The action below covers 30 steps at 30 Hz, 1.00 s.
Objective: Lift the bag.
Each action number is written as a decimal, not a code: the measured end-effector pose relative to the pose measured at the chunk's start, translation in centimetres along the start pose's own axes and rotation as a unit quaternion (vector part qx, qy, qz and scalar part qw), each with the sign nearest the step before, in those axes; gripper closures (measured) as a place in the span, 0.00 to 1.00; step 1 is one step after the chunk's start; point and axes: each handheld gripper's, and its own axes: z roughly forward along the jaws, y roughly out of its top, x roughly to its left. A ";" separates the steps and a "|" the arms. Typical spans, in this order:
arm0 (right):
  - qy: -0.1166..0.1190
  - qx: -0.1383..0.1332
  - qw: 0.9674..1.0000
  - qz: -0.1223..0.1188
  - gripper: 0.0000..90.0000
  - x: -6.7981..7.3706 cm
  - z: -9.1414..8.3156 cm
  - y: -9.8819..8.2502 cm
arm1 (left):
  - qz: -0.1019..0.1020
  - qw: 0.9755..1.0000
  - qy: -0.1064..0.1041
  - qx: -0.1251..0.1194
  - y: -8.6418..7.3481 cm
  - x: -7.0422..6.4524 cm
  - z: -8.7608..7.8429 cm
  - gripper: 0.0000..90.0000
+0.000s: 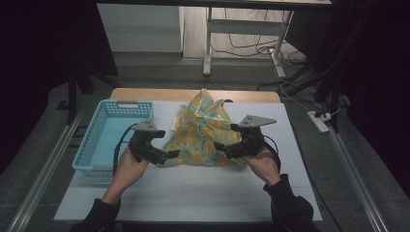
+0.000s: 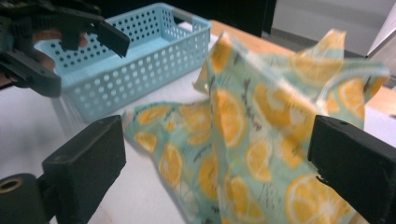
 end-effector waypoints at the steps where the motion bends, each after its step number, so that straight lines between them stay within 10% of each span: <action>1: -0.001 0.002 1.000 0.001 0.04 0.1 0.0 -0.2 | 0.000 1.000 0.001 0.004 -0.2 -0.1 0.0 0.00; 30: -0.040 0.009 0.999 -0.004 0.02 2.6 -5.2 -8.0 | -0.021 0.999 0.040 0.005 -8.8 -3.5 -4.5 0.00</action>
